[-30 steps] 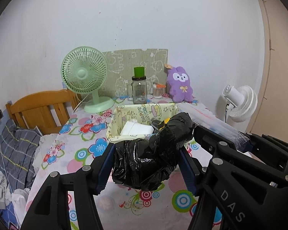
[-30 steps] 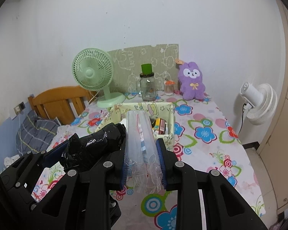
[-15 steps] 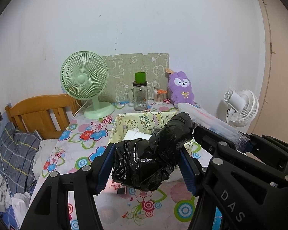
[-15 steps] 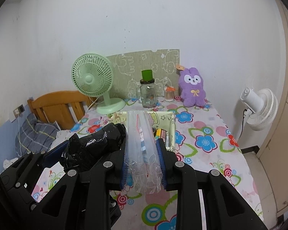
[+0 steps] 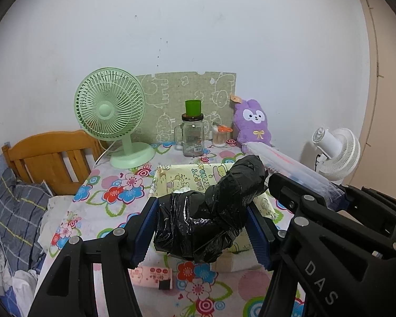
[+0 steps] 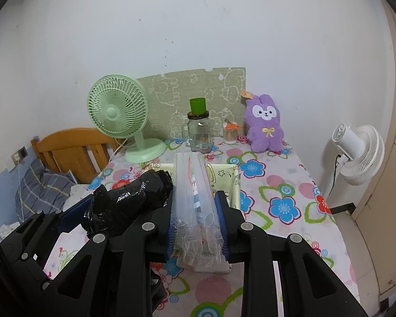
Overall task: Organize soft objects
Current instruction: 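Lower the black bag with the left tool while the right lowers the clear bag into the box, then open both tools and withdraw them from the fabric box, then move both tools back around the fabric box toward the items on the sheet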
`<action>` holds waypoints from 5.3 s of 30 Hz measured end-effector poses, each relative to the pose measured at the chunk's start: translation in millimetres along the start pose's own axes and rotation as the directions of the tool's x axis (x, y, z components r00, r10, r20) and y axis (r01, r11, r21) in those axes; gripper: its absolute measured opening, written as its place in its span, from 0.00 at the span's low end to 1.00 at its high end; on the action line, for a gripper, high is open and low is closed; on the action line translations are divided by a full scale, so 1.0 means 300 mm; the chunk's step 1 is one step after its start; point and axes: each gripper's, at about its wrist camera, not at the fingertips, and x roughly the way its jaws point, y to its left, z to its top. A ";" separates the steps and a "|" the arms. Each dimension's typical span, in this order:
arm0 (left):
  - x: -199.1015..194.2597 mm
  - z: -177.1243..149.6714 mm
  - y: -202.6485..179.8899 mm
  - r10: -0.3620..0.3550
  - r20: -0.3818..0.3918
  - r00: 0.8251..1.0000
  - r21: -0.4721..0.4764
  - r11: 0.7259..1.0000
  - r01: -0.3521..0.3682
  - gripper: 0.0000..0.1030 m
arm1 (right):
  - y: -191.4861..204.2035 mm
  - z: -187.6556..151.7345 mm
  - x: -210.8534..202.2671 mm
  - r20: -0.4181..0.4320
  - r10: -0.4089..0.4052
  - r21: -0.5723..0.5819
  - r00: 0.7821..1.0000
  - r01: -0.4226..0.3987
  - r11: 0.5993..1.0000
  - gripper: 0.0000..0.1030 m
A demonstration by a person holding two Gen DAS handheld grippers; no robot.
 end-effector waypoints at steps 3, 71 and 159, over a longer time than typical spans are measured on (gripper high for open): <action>0.030 0.012 0.006 0.006 -0.003 1.000 0.005 1.000 -0.006 0.64 | -0.002 0.013 0.034 -0.006 0.001 0.000 1.000 -0.001 1.000 0.29; 0.364 0.022 0.066 -0.014 -0.134 0.991 -0.004 1.000 0.013 0.95 | -0.037 0.027 0.423 -0.109 0.098 0.022 0.989 -0.096 0.995 0.82; 0.043 -0.248 -0.013 -0.025 -0.074 0.997 -0.010 1.000 0.024 1.00 | -0.011 -0.252 0.044 -0.037 -0.033 0.016 0.999 0.033 0.999 0.98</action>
